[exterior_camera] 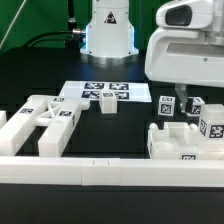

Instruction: Assemble chair

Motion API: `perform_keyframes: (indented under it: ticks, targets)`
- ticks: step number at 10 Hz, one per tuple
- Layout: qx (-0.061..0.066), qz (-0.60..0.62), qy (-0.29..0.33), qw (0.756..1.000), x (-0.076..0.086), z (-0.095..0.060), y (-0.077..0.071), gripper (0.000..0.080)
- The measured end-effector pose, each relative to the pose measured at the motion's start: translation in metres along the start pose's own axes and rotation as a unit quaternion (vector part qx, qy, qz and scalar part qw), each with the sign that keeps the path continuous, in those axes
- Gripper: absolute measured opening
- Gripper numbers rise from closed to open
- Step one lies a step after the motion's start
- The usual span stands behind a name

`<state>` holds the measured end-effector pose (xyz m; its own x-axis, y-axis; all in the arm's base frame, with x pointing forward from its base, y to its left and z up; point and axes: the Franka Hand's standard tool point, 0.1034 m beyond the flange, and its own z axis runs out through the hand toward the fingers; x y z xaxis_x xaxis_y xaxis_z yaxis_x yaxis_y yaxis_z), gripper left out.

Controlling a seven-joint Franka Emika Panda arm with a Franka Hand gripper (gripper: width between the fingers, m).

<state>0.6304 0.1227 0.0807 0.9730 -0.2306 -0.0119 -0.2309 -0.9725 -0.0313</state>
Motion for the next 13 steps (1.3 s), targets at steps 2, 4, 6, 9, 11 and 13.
perform_keyframes:
  ticks: [2, 4, 6, 9, 11, 13]
  targets:
    - [0.0, -0.07, 0.0, 0.998, 0.0005, 0.0, 0.0012, 0.0648]
    - [0.0, -0.138, 0.0, 0.99, 0.0008, 0.0, 0.002, 0.0622]
    - [0.0, -0.15, 0.0, 0.989, 0.0009, 0.0, 0.0021, 0.0443]
    - [0.0, -0.136, 0.0, 0.991, 0.001, 0.0, 0.0021, 0.0282]
    - [0.001, -0.096, 0.0, 0.995, 0.0009, 0.0001, 0.002, 0.0282]
    - [0.002, 0.028, 0.001, 1.0, -0.0008, 0.0004, 0.0014, 0.0282]
